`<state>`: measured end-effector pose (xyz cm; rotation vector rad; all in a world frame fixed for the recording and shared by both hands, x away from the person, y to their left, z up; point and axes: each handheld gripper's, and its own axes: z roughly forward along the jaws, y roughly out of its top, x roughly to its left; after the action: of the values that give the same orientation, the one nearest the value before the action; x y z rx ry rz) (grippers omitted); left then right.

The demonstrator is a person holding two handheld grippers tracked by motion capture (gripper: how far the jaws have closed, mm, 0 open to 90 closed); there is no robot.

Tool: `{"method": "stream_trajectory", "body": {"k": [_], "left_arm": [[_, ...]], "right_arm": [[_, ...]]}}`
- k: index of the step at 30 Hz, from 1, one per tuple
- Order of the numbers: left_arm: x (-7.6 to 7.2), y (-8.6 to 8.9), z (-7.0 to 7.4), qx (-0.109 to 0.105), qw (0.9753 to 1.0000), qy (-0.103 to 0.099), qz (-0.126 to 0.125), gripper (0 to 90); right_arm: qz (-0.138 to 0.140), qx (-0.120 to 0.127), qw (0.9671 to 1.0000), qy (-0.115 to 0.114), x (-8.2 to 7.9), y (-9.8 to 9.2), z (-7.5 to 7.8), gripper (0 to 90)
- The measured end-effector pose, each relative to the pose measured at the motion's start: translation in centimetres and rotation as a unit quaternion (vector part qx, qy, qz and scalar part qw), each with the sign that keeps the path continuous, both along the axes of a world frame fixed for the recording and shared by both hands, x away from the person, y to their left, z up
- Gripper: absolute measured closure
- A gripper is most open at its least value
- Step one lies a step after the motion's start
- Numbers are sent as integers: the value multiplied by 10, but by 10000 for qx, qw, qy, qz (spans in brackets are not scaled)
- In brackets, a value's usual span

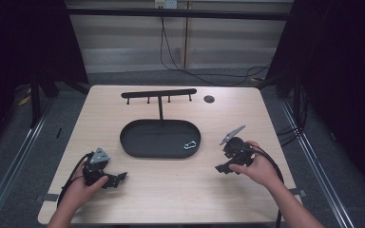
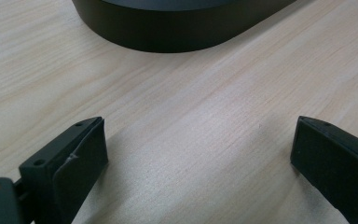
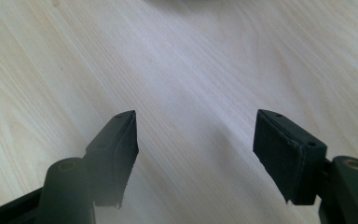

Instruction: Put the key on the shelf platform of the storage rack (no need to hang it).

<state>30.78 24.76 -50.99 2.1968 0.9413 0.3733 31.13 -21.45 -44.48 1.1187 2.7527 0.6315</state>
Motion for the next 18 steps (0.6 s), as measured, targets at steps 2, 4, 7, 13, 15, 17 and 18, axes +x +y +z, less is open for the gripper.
{"method": "stream_trajectory", "body": {"k": [2, 4, 7, 13, 15, 17, 18], "left_arm": [[0, 0, 0, 1, 10000, 0, -2, 34], [0, 0, 0, -6, 10000, 3, -2, 34], [0, 0, 0, -1, 10000, 0, -1, 34], [0, 0, 0, 2, 10000, 0, -2, 34], [0, 0, 0, -4, 10000, 3, -4, 34], [0, 0, 0, -1, 10000, 0, -1, 34], [0, 0, 0, -5, 10000, 3, -3, 34]], "right_arm": [[-9, 18, 10000, -5, -1, -3, -2, 305], [-11, -27, 10000, 24, -2, -5, -3, 298], [-16, 14, 10000, 10, -3, -7, -5, 301], [-87, 29, 10000, 24, -7, -15, -11, 302], [-120, -2, 9999, 10, -9, -18, -12, 302], [-143, 43, 9999, 8, -10, -21, -13, 302], [-141, 50, 9999, 3, -11, -22, -14, 302]]}}
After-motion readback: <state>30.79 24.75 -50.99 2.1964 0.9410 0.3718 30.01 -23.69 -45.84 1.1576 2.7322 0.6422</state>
